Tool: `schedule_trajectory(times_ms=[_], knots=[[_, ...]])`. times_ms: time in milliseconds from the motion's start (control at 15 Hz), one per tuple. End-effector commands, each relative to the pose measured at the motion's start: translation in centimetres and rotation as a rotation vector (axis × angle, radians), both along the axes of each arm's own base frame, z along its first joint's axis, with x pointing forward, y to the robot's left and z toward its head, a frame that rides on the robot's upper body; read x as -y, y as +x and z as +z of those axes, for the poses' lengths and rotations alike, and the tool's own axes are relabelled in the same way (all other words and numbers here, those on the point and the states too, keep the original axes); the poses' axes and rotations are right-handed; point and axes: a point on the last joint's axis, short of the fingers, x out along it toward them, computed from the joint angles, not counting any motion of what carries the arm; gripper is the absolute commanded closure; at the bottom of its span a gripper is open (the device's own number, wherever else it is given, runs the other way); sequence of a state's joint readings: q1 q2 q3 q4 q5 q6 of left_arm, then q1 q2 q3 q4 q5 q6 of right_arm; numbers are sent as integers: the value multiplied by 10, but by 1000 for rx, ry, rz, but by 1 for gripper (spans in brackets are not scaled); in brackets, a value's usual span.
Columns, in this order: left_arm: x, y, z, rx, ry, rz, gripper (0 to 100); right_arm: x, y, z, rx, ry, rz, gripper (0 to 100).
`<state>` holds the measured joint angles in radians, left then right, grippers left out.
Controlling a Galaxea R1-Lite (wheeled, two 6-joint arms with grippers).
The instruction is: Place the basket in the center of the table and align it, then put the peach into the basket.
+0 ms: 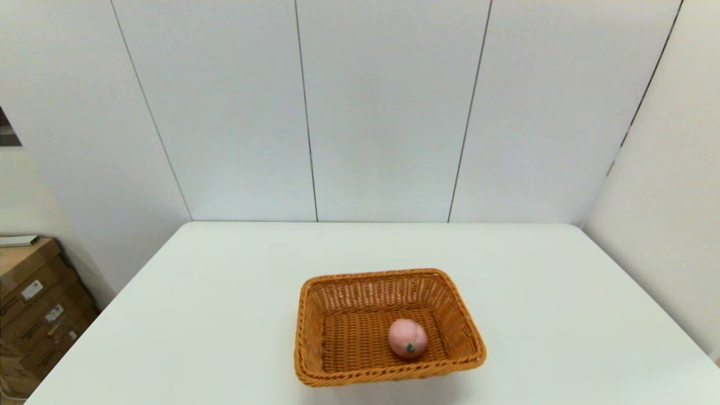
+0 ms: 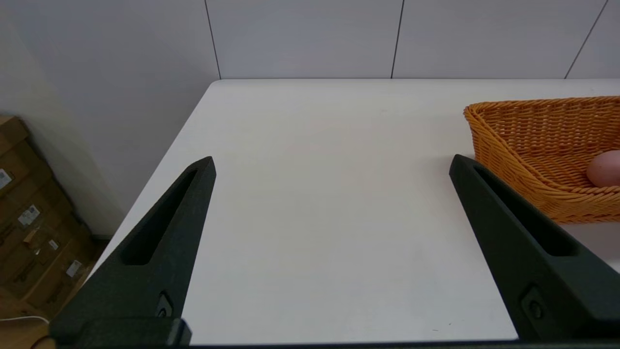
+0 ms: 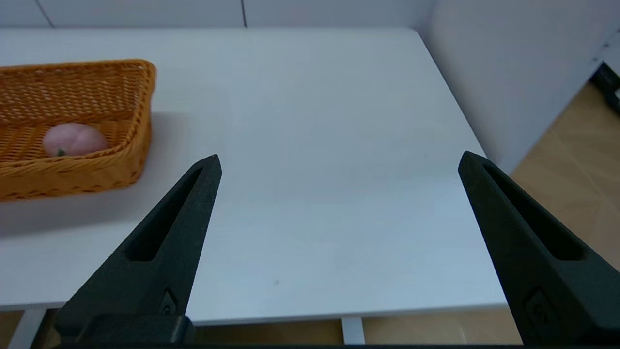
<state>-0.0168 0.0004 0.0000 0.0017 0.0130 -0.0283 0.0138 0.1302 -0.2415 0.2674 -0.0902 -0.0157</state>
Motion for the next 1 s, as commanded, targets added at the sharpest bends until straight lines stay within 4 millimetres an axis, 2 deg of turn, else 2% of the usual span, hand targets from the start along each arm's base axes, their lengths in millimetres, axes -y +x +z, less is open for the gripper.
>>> schedule_trajectory(times_ms=[67, 200, 1000], knots=[[0, 0, 0, 2, -5, 1, 0, -2, 3, -39, 90, -57, 79, 0], [0, 0, 0, 2, -7, 1, 0, -2, 8, -41, 163, -51, 81, 0], [0, 0, 0, 4, -35, 8, 0, -2, 8, -42, 160, -42, 78, 0]])
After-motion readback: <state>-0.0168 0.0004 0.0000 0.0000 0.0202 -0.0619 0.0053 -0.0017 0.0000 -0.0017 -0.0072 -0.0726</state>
